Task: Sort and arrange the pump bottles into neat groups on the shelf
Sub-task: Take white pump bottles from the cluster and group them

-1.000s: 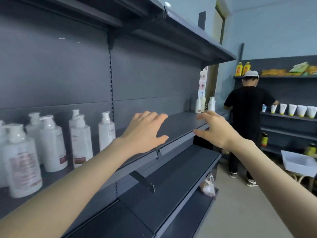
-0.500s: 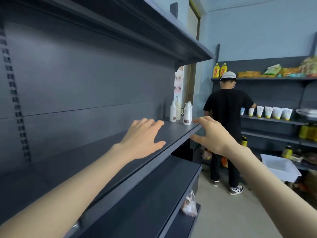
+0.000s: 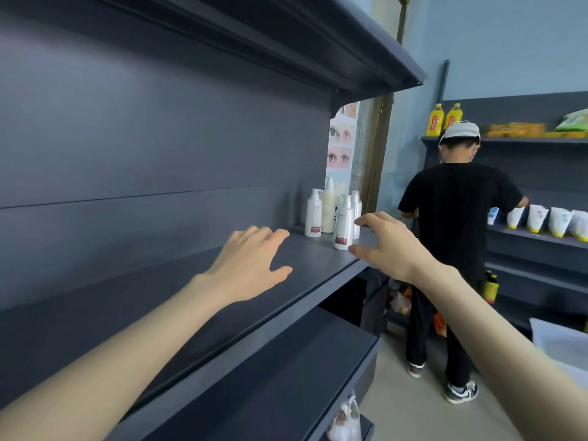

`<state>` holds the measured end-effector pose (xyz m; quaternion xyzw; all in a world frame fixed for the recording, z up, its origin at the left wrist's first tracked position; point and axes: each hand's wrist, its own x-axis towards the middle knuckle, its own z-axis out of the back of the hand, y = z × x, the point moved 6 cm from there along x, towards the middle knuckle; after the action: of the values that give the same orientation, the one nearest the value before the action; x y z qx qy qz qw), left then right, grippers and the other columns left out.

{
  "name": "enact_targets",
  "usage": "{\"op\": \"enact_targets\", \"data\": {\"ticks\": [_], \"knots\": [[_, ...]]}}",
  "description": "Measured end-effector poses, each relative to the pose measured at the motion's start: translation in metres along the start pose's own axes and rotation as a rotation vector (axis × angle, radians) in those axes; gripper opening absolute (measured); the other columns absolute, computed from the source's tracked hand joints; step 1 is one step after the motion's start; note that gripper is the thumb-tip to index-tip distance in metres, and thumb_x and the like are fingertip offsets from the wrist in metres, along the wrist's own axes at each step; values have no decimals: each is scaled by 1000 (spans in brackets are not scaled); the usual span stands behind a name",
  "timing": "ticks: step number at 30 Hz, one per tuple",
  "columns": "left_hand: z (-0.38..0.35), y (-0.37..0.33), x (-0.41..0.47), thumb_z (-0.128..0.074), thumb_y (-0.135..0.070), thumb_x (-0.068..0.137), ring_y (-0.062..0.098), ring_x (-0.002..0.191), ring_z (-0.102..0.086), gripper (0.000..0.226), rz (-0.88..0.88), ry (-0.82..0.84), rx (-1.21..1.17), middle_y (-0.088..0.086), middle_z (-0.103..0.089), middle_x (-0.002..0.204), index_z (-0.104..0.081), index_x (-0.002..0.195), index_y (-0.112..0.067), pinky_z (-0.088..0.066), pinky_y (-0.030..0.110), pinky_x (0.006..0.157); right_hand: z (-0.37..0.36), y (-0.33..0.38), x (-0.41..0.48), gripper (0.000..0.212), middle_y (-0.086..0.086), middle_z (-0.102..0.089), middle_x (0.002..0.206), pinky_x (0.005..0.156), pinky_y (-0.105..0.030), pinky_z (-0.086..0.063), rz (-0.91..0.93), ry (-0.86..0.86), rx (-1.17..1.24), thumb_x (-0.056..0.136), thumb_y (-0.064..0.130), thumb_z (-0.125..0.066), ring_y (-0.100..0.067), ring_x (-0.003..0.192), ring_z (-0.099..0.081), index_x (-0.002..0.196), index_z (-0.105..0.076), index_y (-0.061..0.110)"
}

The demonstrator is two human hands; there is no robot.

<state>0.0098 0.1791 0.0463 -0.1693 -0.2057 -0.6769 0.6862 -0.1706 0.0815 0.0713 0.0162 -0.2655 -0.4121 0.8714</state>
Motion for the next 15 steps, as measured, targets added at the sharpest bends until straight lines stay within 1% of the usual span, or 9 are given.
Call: {"op": "enact_targets", "data": {"ticks": [4,10,13,15], "knots": [[-54,9,51,-45,-50,92,18,112,-45,58,17,49,8,-2,-53,119,-31,140,-22,-31,33,99,-32,-46,53,53,-2,-43,139,97,-45,-44,2,22,13,88,36,-60,-27,121,-48,136,-43,18],[-122,30,147,-48,-50,90,19,117,-44,60,60,71,-90,-2,-51,126,-30,141,-23,-33,33,98,-71,-115,144,56,-1,-43,138,97,-44,-44,-24,40,18,89,39,-59,-22,118,-49,137,-40,19],[-147,32,199,-49,-50,90,20,120,-43,60,50,66,-126,-1,-50,129,-31,140,-24,-33,33,97,-78,-150,186,54,-3,-45,137,95,-41,-45,-36,5,18,89,38,-59,-23,119,-49,136,-42,18],[-160,29,229,-52,-50,88,20,121,-43,61,63,57,-193,-2,-50,131,-32,139,-24,-34,34,96,-82,-172,210,54,-3,-47,134,93,-39,-46,-46,-13,30,89,39,-59,-22,117,-50,135,-43,17]]}}
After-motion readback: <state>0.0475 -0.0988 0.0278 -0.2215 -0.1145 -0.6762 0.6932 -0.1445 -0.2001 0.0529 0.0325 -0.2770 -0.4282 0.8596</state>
